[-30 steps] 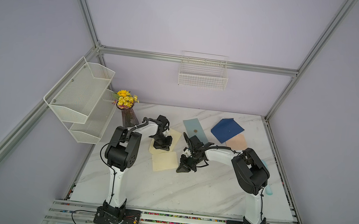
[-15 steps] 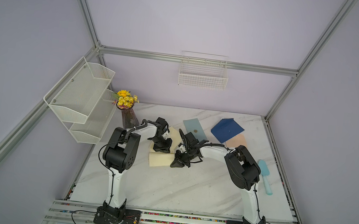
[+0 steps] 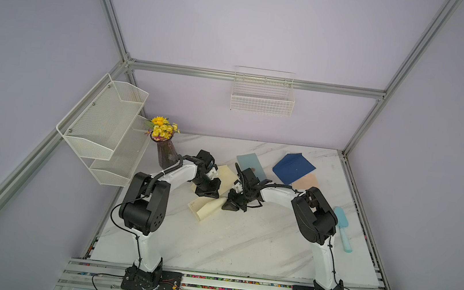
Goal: Fold the letter paper in half and place it into the envelope
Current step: Fold the letter paper at the center of the board.
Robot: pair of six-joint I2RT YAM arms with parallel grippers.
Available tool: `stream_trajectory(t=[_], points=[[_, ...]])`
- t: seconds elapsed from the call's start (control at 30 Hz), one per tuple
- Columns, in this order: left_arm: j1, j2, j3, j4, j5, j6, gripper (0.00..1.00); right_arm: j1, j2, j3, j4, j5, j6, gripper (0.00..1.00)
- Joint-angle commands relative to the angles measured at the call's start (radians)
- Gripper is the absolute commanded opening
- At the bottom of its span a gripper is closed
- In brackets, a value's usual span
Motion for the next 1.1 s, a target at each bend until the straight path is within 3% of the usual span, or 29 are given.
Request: stream_trajectory(t=[0.0,0.47,0.57,0.63,0.7,0.9,1.07], points=[[0.003,-0.056,-0.033,-0.005,0.046,0.014,0.00,-0.006,0.029,-0.027,0.001,0.083,0.030,0.00],[-0.010,-0.145,-0.225,0.070,0.089,-0.009,0.00,-0.009,-0.107,-0.147,0.008,0.089,0.040,0.03],[-0.014,-0.160,-0.241,0.079,0.087,-0.013,0.00,-0.009,-0.160,-0.180,0.012,0.062,0.048,0.27],[-0.017,-0.165,-0.249,0.083,0.084,-0.012,0.00,-0.009,-0.199,-0.199,0.013,0.044,0.055,0.53],[-0.017,-0.162,-0.255,0.085,0.083,-0.010,0.00,-0.009,-0.233,-0.216,0.019,0.021,0.073,0.67],[-0.019,-0.150,-0.277,0.113,0.088,-0.019,0.00,-0.009,-0.325,-0.286,0.092,-0.035,0.146,0.85],[-0.019,-0.134,-0.294,0.147,0.103,-0.037,0.00,-0.005,-0.348,-0.331,0.199,-0.054,0.229,0.89]])
